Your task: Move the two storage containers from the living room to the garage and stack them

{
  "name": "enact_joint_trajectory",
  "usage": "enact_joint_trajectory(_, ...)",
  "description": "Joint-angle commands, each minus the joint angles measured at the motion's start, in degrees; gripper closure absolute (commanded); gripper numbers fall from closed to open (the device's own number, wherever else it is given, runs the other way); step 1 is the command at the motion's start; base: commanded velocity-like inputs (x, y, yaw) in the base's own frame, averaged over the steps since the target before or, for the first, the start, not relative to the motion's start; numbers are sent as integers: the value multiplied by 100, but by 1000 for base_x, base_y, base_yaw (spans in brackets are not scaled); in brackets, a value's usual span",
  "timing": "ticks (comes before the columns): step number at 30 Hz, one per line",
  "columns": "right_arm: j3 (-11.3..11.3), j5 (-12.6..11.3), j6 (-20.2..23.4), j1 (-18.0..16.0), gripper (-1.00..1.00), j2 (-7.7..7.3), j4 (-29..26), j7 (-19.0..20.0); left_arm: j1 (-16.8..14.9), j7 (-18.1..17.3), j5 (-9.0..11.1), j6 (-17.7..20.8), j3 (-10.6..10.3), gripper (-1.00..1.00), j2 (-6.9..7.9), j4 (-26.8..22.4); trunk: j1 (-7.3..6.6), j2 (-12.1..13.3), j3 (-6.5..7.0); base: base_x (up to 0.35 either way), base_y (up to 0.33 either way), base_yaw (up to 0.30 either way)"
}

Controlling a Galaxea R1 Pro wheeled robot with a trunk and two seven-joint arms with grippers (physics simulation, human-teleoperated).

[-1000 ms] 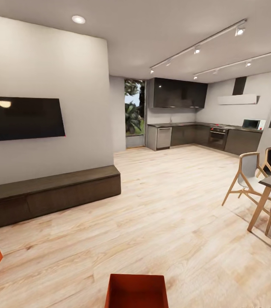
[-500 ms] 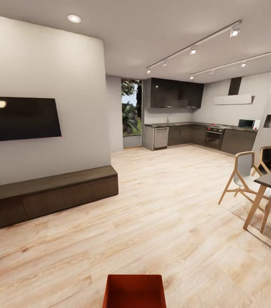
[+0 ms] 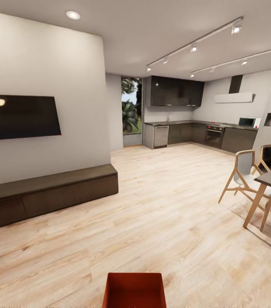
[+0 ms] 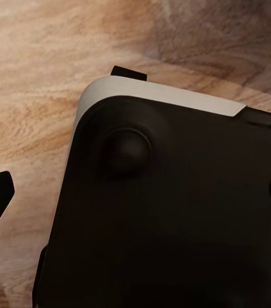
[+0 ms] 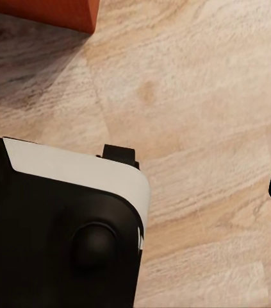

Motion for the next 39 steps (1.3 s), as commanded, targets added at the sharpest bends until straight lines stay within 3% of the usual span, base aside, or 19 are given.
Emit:
enact_joint_trajectory(1, 50, -47, -31, -6, -100, 3, 17, -6, -2, 5, 14, -14, 5, -100, -1, -2, 0, -3, -15, 0, 0, 0)
enact_joint_trajectory(39, 29, -48, -77, -6, -100, 16, 18, 25, -2, -4, -23, -23, -22, -100, 77, -16, 0, -3, -360, 0, 0, 0)
